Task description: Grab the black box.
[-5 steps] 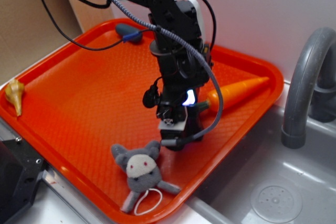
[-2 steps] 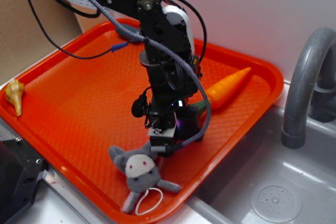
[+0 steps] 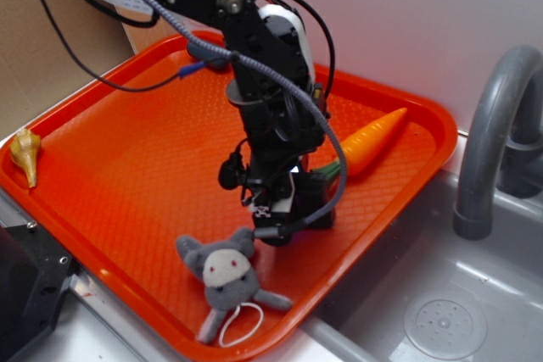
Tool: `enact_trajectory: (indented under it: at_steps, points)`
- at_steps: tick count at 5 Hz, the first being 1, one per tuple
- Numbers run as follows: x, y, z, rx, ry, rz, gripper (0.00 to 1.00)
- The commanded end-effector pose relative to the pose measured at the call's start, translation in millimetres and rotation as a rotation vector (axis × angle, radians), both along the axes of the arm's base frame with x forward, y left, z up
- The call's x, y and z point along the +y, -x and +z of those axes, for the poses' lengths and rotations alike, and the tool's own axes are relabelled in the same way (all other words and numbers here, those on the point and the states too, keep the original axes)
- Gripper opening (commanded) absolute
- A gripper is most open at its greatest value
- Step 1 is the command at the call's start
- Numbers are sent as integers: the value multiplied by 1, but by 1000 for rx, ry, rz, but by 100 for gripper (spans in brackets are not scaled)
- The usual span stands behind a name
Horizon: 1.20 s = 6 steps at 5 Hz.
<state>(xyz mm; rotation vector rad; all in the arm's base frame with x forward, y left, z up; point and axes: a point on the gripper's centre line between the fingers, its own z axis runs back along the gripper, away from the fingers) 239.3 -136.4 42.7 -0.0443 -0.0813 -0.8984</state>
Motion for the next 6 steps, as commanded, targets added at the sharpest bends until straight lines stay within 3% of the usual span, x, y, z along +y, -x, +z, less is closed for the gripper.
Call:
enact_trajectory:
  at_steps: [1, 3, 4, 5, 6]
  points:
    - [55, 17, 61, -63, -47, 356, 0]
    - [151, 39, 131, -14, 64, 858, 0]
    - [196, 39, 133, 4, 76, 1109, 0]
    - [200, 26, 112, -75, 71, 1150, 0]
    - [201, 9, 96, -97, 39, 1140, 0]
